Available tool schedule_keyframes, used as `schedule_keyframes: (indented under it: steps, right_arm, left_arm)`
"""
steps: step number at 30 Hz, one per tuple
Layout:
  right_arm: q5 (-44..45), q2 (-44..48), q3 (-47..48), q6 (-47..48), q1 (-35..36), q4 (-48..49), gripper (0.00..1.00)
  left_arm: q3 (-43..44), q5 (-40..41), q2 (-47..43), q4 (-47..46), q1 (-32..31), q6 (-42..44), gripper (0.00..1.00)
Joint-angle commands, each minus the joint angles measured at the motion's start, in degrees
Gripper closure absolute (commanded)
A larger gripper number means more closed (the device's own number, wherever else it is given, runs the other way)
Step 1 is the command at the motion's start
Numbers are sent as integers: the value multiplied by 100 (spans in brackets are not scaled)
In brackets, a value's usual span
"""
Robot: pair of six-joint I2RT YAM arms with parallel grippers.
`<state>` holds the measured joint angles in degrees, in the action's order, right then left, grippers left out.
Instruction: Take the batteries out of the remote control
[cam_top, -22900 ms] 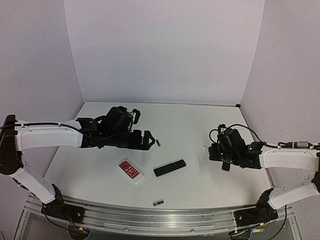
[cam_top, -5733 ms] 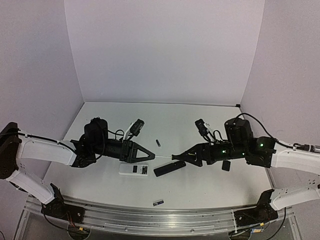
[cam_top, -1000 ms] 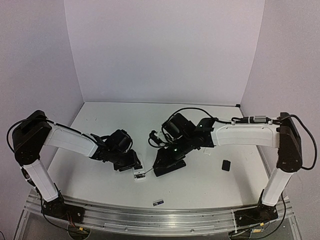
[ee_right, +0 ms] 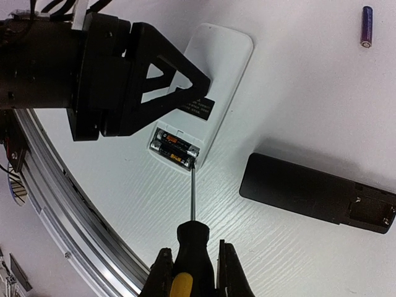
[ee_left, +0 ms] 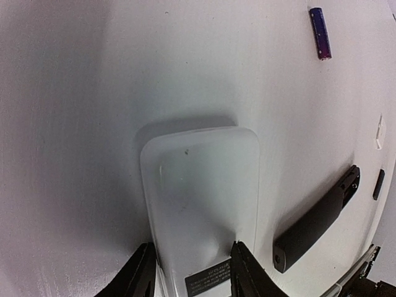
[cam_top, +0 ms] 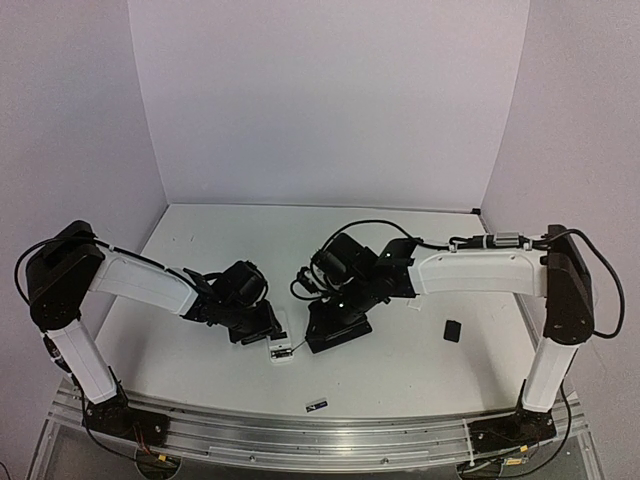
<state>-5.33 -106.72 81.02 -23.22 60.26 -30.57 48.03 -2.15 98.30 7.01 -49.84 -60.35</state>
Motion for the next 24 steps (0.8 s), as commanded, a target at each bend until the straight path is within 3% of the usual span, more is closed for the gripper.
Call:
schedule_keyframes:
  steps: [1, 13, 24]
  right_arm:
    - [183, -61, 273, -37, 103, -213, 100]
    - [257, -187, 439, -78, 204, -398, 100]
    - [1126, -544, 879, -90, 369, -1044, 100]
  left_arm:
    - [-77, 5, 276, 670, -59, -120, 58]
    - [-166, 65, 252, 745, -69, -213, 59]
    - [-242, 48, 260, 741, -78, -272, 62]
